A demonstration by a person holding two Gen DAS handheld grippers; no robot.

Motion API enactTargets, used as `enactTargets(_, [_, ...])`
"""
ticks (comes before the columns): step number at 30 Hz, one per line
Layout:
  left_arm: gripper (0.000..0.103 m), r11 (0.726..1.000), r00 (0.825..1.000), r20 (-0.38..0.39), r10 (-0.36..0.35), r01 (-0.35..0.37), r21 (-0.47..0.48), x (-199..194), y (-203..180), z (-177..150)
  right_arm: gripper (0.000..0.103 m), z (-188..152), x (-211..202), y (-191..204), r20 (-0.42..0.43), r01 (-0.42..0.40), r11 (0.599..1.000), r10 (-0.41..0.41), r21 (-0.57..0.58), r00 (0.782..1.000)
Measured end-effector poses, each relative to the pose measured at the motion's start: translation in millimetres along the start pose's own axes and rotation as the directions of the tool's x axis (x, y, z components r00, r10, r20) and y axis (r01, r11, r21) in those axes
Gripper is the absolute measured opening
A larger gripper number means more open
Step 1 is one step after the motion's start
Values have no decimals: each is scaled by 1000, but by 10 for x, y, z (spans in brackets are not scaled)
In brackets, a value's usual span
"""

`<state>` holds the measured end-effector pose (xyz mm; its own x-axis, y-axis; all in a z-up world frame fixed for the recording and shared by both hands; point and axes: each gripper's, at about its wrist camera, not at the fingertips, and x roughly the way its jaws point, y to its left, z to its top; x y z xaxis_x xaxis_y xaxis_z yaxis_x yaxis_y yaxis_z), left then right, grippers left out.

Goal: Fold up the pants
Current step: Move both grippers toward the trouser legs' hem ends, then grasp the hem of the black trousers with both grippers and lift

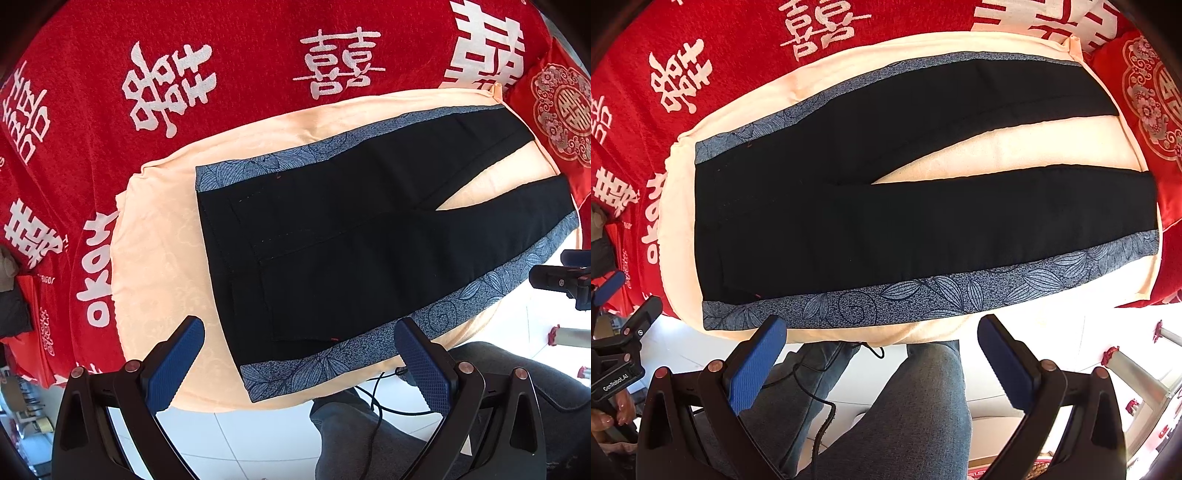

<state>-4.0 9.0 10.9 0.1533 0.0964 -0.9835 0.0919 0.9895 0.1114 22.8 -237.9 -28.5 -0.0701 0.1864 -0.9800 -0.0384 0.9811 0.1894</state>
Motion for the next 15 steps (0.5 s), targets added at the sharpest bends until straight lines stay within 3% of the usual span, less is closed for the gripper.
enactTargets(9, [103,989,999,-10,39,-40,-139,-116,-55,-100,103,14,-95,-203,4,-78,995,79,-55,997])
enactTargets(15, [103,949,999,-12,36,-38,-313,-191,-102,-352,103,14,-59,-347,-40,-175,982,172,-76,984])
